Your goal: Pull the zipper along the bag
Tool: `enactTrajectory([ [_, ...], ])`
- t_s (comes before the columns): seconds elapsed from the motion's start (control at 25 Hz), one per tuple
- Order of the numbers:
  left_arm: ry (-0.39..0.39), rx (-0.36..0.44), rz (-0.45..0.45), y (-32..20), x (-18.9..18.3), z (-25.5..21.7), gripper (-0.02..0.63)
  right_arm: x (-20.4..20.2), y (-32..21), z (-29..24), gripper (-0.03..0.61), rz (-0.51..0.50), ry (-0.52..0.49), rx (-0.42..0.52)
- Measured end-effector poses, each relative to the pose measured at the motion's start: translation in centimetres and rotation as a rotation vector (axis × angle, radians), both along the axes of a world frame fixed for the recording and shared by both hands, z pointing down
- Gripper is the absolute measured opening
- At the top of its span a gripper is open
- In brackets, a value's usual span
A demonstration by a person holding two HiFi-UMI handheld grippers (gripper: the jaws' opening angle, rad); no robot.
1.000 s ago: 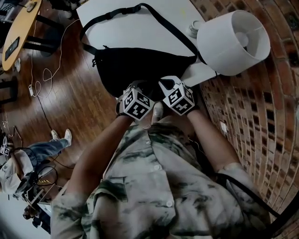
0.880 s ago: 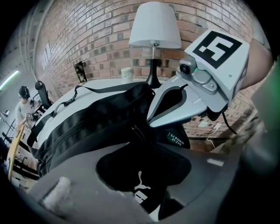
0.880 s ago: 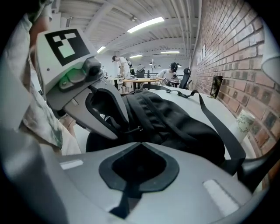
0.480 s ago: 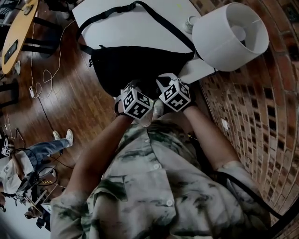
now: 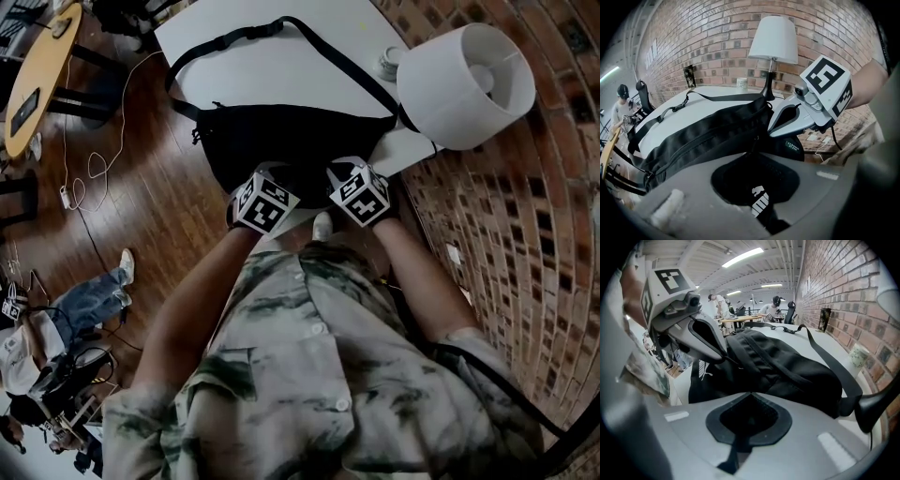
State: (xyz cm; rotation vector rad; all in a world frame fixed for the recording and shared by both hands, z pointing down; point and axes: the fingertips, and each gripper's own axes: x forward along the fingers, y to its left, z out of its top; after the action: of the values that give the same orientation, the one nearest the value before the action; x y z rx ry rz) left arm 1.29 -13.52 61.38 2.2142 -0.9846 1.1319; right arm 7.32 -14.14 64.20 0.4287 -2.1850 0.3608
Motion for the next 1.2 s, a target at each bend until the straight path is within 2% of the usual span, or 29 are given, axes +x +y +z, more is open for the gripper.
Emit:
enactTrajectory([
  [0.4,0.098,-0.016,0.114,-0.2,-2.3,-0.8,0.025,0.2,-0.3,0.1,0.000,0.135,0.109,-0.011],
  [0.76,0.201,-0.048,0.199,-0.6,-2.7,-0.6,0.025,0.4,-0.4,0.5,0.000,0.227,0.189,-0.033],
  [1.2,0.251,-0.064,0.290,-0.8,-3.3,-1.2,0.026,1.0,-1.0,1.0,0.000,0.286,0.230,-0.012],
])
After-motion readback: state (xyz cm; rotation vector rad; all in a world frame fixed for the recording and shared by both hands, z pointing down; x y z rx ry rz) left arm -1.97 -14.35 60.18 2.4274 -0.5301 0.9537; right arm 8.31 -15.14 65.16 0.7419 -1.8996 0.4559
